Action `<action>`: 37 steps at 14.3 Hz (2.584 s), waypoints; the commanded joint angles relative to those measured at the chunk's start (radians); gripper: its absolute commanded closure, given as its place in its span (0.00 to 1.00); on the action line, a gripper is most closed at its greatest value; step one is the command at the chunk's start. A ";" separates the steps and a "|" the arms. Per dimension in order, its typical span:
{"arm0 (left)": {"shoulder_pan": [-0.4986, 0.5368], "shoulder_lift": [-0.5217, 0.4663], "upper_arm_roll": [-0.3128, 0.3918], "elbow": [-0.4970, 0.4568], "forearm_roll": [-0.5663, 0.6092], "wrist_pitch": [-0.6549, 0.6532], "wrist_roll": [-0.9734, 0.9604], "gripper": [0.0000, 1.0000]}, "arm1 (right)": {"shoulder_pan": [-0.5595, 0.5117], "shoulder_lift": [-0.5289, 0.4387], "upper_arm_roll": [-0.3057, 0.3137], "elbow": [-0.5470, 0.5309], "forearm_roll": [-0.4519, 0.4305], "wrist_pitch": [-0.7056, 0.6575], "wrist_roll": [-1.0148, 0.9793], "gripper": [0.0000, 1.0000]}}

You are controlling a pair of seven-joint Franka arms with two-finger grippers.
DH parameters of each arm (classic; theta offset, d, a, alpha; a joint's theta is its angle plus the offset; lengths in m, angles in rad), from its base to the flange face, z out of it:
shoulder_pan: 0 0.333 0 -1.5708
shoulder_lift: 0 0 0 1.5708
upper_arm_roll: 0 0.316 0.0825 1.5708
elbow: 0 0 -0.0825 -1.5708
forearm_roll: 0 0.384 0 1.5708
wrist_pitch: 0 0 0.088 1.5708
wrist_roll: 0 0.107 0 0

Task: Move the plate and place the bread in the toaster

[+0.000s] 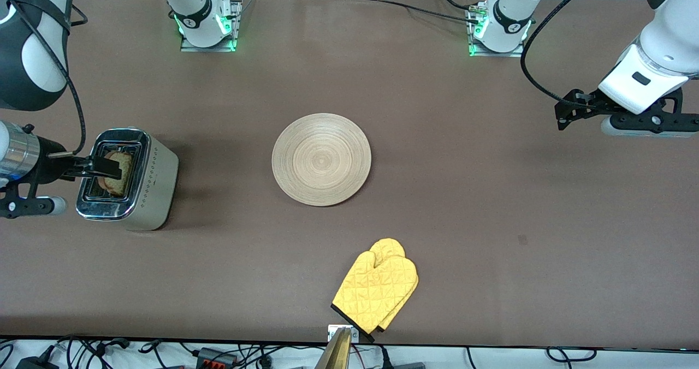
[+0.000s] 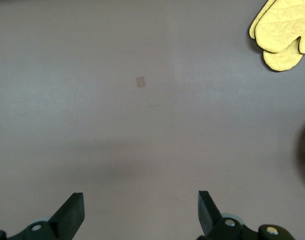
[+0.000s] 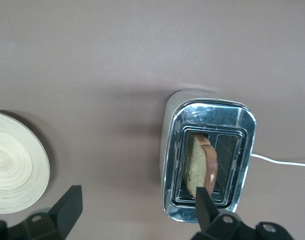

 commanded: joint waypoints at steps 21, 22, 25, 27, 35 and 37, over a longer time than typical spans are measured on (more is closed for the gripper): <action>0.017 0.006 -0.003 0.029 0.007 -0.055 0.024 0.00 | -0.223 -0.495 0.263 -0.599 -0.177 0.210 0.046 0.00; 0.017 0.006 -0.003 0.029 0.007 -0.055 0.024 0.00 | -0.226 -0.486 0.261 -0.594 -0.174 0.202 0.048 0.00; 0.017 0.006 -0.003 0.029 0.007 -0.055 0.024 0.00 | -0.233 -0.460 0.256 -0.567 -0.171 0.199 0.045 0.00; 0.016 0.004 -0.003 0.029 0.007 -0.056 0.024 0.00 | -0.273 -0.459 0.261 -0.562 -0.140 0.210 0.042 0.00; 0.014 0.004 -0.003 0.030 0.007 -0.066 0.024 0.00 | -0.258 -0.403 0.263 -0.505 -0.138 0.187 0.043 0.00; 0.016 0.004 -0.003 0.030 0.005 -0.066 0.024 0.00 | -0.261 -0.402 0.261 -0.505 -0.140 0.190 0.040 0.00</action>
